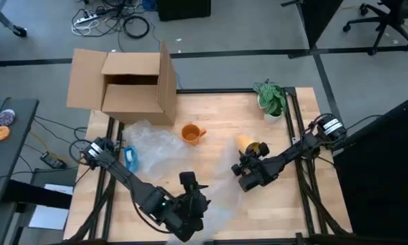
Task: Wrap mug
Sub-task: Wrap the yellow mug using the transparent bubble wrap
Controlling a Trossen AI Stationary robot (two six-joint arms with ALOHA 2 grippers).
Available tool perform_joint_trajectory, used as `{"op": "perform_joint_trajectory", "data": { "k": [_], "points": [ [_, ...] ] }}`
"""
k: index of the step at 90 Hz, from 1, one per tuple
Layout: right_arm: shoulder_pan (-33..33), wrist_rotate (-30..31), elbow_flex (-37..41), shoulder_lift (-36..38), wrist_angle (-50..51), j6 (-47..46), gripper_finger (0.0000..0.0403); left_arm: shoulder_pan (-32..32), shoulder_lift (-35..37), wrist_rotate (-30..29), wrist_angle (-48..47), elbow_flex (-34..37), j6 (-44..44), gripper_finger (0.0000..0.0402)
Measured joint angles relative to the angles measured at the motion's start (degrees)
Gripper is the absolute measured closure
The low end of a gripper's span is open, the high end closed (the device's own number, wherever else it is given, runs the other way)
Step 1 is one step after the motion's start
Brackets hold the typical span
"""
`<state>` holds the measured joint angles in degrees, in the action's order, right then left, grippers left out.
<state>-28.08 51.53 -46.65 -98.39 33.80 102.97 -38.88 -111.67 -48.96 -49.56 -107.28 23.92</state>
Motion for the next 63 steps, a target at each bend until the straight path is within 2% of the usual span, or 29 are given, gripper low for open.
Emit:
{"op": "perform_joint_trajectory", "data": {
  "k": [18,32,40,51,63],
  "points": [
    [-0.4,-1.7,0.0,0.0,-0.6,8.7,0.0386,0.9,0.0,-0.5,-0.2,3.4,3.6,0.0172],
    [0.5,-2.0,0.0,0.0,-0.7,6.6,0.0381,1.6,0.0,-1.5,1.2,8.3,7.2,0.0172],
    [1.1,-1.9,0.0,0.0,-0.8,3.0,0.0378,2.4,0.0,-1.5,4.6,12.3,7.8,0.0172],
    [1.6,-4.4,-0.1,0.1,-1.2,2.5,0.0377,4.2,0.3,-1.5,10.7,19.0,7.9,0.0172],
    [2.2,-6.9,-0.1,0.1,-1.4,3.1,0.0376,8.2,1.7,3.5,16.0,27.5,7.7,0.0172]
  ]
}}
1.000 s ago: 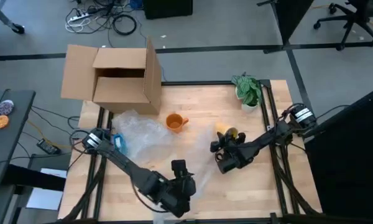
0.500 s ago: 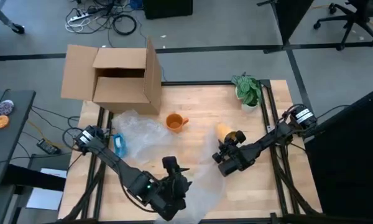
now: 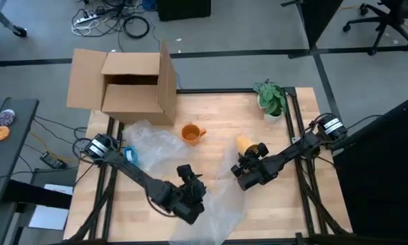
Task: Wrap mug
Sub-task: Wrap the yellow mug using the transparent bubble wrap
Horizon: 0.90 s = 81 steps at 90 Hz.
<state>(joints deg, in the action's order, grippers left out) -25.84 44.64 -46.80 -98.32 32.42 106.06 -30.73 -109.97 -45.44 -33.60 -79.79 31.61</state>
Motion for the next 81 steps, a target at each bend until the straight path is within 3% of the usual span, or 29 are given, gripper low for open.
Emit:
{"op": "perform_joint_trajectory", "data": {
  "k": [8,21,29,58,81],
  "points": [
    [1.0,-1.7,-0.7,0.0,0.0,-0.6,0.0369,3.7,0.5,4.5,7.5,5.2,-3.2,0.0172],
    [3.5,-6.5,-3.0,-0.1,0.5,-1.4,0.0334,9.3,0.5,17.2,25.3,12.0,-13.6,0.0172],
    [4.5,-9.2,-4.3,-0.2,-0.1,-2.0,0.0304,11.9,0.5,20.6,31.4,14.6,-18.3,0.0172],
    [3.8,-11.4,-5.5,-0.3,2.6,-12.0,0.0202,17.4,0.6,22.9,24.6,16.5,-20.9,0.0172],
    [2.0,-10.2,-5.4,0.4,4.4,-16.7,0.0164,17.6,0.6,23.7,22.7,16.4,-20.9,0.0172]
  ]
}}
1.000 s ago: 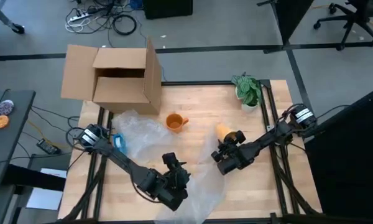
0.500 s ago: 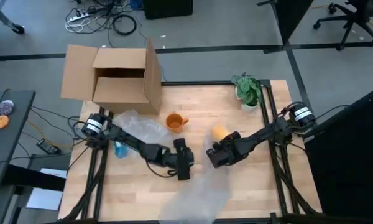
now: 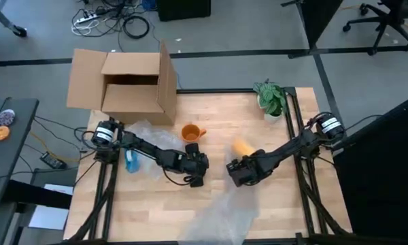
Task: Wrap mug
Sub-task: Wrap the yellow mug using the transparent bubble wrap
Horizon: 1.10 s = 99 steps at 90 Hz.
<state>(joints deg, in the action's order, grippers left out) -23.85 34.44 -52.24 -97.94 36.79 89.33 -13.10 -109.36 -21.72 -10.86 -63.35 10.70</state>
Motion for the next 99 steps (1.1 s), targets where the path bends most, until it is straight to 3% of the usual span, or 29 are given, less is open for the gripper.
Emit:
{"op": "perform_joint_trajectory", "data": {
  "k": [38,56,90,99],
  "points": [
    [-0.2,-1.6,0.0,7.0,1.0,0.0,0.0158,0.5,0.0,1.0,-0.8,0.0,1.6,0.0172],
    [-0.7,-4.1,0.0,9.0,3.0,-5.2,0.0154,0.6,0.0,1.0,-0.9,0.0,1.6,0.0172],
    [-6.7,-4.3,0.0,16.0,6.7,-23.5,0.0162,0.7,0.0,0.9,-1.1,0.0,1.9,0.0172],
    [-8.5,-2.5,0.0,19.1,6.6,-33.1,0.0164,0.7,0.0,0.9,-1.1,0.0,2.0,0.0172]
  ]
}}
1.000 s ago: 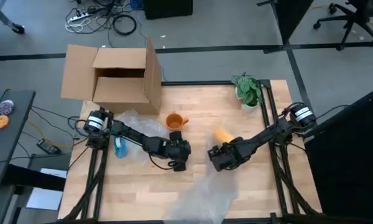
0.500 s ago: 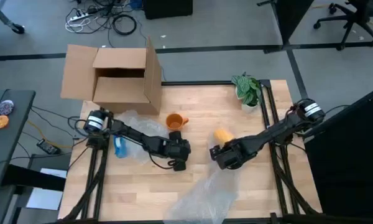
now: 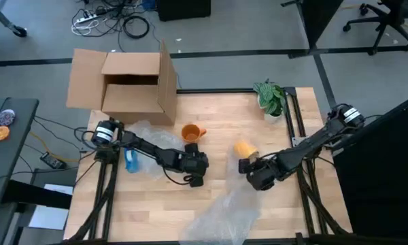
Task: Wrap mug
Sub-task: Wrap the yellow mug using the transparent bubble wrap
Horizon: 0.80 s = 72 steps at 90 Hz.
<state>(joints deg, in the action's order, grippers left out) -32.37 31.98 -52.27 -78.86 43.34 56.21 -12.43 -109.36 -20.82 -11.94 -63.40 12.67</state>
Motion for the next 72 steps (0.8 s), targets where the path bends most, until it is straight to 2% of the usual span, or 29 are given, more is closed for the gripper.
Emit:
{"op": "perform_joint_trajectory", "data": {
  "k": [13,21,28,47,54,64,72],
  "points": [
    [-0.6,0.9,0.6,6.7,1.3,-26.3,0.0171,0.0,0.0,0.0,-0.7,-0.6,0.0,0.0172],
    [-0.5,5.1,2.9,11.3,2.9,-43.1,0.0180,0.0,0.0,-0.1,-1.1,-1.6,-0.3,0.0172],
    [-0.7,6.6,5.2,15.1,4.9,-54.2,0.0191,0.0,-0.1,-0.1,-1.3,-3.2,-0.9,0.0172],
    [-0.8,2.5,13.3,21.9,6.1,-90.3,0.0224,0.0,-0.1,-0.3,-3.3,-6.7,-3.3,0.0172],
    [-0.8,2.4,16.4,23.0,6.0,-98.2,0.0230,0.0,0.0,-0.4,-3.3,-7.2,-3.4,0.0172],
    [-0.8,5.6,19.8,23.1,5.1,-106.6,0.0230,0.0,-0.1,-0.4,-3.3,-7.3,-3.4,0.0172],
    [-0.8,7.0,22.0,23.1,0.6,-108.1,0.0223,0.0,-0.1,-0.4,-3.4,-7.3,-3.3,0.0172]
  ]
}}
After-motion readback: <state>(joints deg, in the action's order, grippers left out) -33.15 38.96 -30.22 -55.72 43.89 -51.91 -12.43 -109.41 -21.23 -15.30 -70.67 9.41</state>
